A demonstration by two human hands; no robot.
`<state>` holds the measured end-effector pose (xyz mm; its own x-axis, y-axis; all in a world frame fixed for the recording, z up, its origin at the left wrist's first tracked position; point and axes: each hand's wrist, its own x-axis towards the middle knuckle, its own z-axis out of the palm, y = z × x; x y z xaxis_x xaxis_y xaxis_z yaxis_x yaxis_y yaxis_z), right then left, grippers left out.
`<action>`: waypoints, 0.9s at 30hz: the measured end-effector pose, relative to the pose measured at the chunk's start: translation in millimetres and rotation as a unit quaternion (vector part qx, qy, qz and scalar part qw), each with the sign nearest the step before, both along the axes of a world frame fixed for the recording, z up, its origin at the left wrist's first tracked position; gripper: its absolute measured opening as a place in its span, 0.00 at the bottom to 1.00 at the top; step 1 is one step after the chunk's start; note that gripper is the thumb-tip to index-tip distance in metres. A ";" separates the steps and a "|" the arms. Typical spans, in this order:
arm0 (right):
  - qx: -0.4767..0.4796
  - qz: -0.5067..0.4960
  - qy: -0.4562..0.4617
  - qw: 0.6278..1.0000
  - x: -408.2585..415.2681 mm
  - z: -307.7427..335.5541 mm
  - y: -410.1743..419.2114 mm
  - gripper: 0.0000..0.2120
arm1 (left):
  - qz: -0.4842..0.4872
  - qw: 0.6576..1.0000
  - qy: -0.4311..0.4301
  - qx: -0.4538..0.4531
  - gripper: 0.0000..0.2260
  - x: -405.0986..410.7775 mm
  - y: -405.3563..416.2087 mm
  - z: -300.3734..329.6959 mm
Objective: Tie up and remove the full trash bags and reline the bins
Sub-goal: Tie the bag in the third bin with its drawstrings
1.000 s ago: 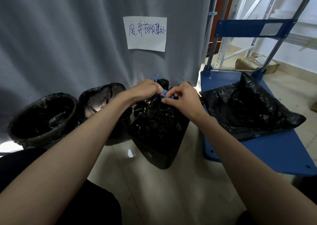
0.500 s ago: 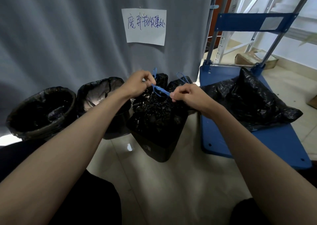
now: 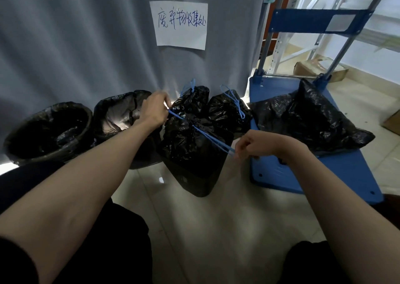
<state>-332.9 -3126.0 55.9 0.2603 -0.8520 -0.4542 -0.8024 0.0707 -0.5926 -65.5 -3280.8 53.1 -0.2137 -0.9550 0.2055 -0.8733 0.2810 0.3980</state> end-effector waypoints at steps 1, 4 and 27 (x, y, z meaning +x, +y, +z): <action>-0.019 -0.027 -0.002 0.999 -0.6 -0.1 -0.7 0.08 | 0.004 0.999 0.029 0.020 0.15 0.2 -2.1 -1.5; -0.107 -0.157 -0.083 0.978 8.0 -3.2 -9.6 0.09 | -0.005 0.989 0.133 0.066 0.12 -3.4 -4.6 1.6; -0.092 -0.325 -0.014 0.941 48.8 11.1 -59.4 0.21 | 0.051 0.957 0.261 0.113 0.39 -3.4 -0.5 33.9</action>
